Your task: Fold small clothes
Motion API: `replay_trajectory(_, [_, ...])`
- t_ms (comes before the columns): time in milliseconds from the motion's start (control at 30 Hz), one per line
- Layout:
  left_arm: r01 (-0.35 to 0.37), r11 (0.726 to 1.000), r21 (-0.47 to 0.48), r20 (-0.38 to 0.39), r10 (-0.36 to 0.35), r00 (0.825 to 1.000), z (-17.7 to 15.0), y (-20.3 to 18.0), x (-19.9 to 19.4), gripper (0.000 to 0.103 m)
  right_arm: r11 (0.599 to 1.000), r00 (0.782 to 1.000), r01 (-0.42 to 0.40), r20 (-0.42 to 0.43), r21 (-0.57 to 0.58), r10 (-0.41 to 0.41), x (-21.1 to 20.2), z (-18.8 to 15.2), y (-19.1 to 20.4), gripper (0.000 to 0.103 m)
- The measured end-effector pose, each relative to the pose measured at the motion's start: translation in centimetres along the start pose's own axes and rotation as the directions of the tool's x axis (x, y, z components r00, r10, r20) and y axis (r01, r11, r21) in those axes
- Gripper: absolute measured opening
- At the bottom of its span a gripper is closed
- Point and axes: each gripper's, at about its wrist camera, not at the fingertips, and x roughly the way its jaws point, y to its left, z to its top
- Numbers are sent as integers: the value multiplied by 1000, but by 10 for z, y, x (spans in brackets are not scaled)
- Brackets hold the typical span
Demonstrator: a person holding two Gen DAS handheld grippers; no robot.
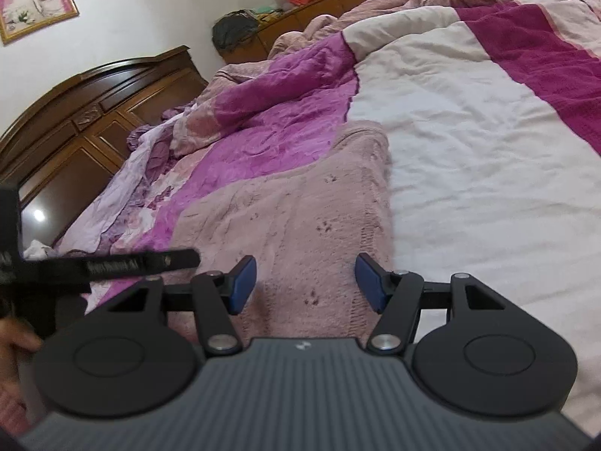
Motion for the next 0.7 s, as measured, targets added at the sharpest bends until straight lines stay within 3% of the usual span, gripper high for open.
replay_trajectory(67, [8, 999, -30, -7, -9, 1000, -2, 5, 6, 75, 998, 999, 39, 11, 41, -39, 1, 4, -8, 69])
replay_trajectory(133, [69, 991, -117, -26, -72, 997, -2, 15, 13, 76, 994, 999, 38, -4, 106, -38, 3, 8, -23, 76])
replay_trajectory(267, [175, 942, -287, -76, -205, 976, -6, 37, 32, 81, 971, 994, -43, -83, 235, 64, 19, 7, -48, 76])
replay_trajectory(367, [200, 909, -367, -86, -247, 965, -11, 46, 40, 85, 951, 983, -106, -115, 291, 144, 33, 4, -55, 76])
replay_trajectory(533, [213, 910, -355, -102, -264, 959, -9, 42, 45, 87, 959, 975, -122, -150, 254, 164, 48, 5, -44, 76])
replay_trajectory(700, [322, 880, -349, -100, -376, 921, -10, 34, 51, 87, 959, 972, -136, -152, 249, 177, 56, 4, -44, 76])
